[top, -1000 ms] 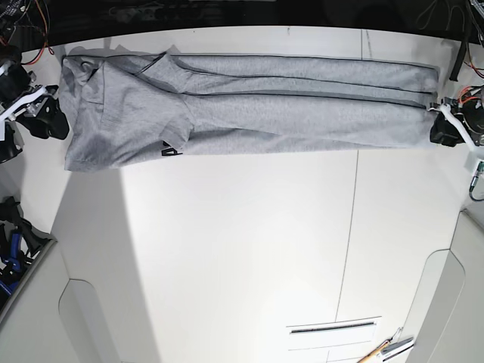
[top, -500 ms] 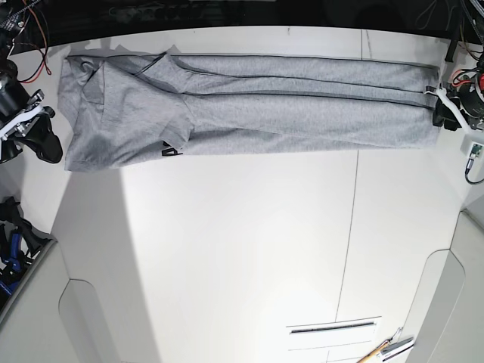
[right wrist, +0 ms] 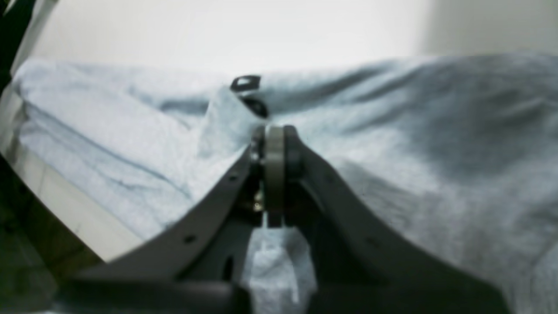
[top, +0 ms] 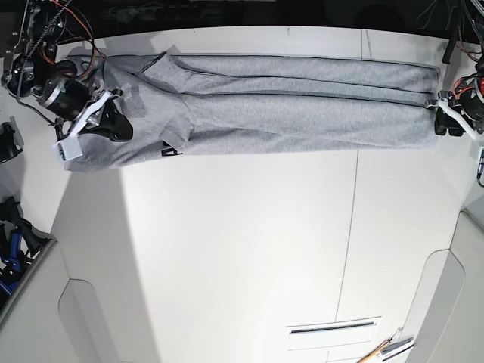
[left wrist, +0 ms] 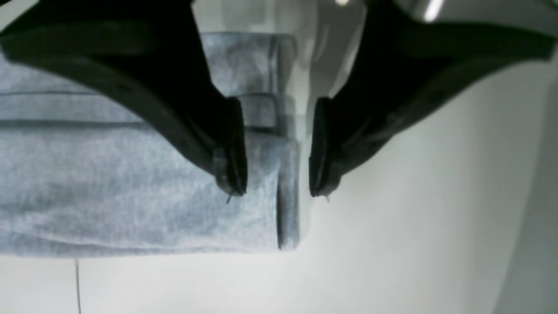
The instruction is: Fold the T-shirt properly
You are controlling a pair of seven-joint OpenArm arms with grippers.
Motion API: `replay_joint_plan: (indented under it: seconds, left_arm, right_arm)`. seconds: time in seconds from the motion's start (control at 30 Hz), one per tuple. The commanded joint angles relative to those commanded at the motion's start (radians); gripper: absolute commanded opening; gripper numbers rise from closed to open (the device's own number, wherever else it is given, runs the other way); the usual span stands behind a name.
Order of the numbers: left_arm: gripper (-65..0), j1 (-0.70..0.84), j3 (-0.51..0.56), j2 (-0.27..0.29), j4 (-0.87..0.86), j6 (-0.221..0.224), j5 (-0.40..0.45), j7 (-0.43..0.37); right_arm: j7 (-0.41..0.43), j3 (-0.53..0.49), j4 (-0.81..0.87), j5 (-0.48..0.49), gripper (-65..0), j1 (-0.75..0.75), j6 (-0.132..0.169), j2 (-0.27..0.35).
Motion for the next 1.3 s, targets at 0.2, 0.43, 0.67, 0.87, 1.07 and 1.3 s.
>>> replay_joint_plan:
  seconds: [0.2,0.43,0.67,0.87,1.07,1.3]
  left_arm:
    - [-36.4,0.000,-0.008,0.024,-0.067,-0.006,-0.015,0.000]
    - [-36.4,0.000,-0.046,0.024,-0.111,-0.014,-0.081,0.029]
    - [-36.4,0.000,-0.046,0.024,-0.142,-0.014,-0.106,0.010]
    - [-36.4,-0.003,-0.046,0.024,-0.192,-0.014,-0.130,0.006]
    - [-36.4,-0.003,-0.048,0.024,-0.197,-0.066,-0.214,0.030]
    - [-36.4,-0.003,-0.238,0.024,-0.197,-0.212,-0.409,0.096]
  right_arm:
    - [0.000,0.000,0.000,-0.060,-65.0,-0.003,-0.003,0.001]
    - [0.003,0.000,-0.013,-0.060,-65.0,-0.002,-0.003,0.000]
    - [0.071,0.000,-0.216,-0.050,-65.0,-0.002,-0.003,0.001]
    - [0.071,0.000,-0.254,-0.012,-65.0,0.001,-0.002,0.002]
    - [0.082,0.000,-0.254,-0.059,-65.0,0.000,-0.002,0.002]
    - [0.093,0.003,-0.254,-0.089,-65.0,0.000,-0.003,0.007]
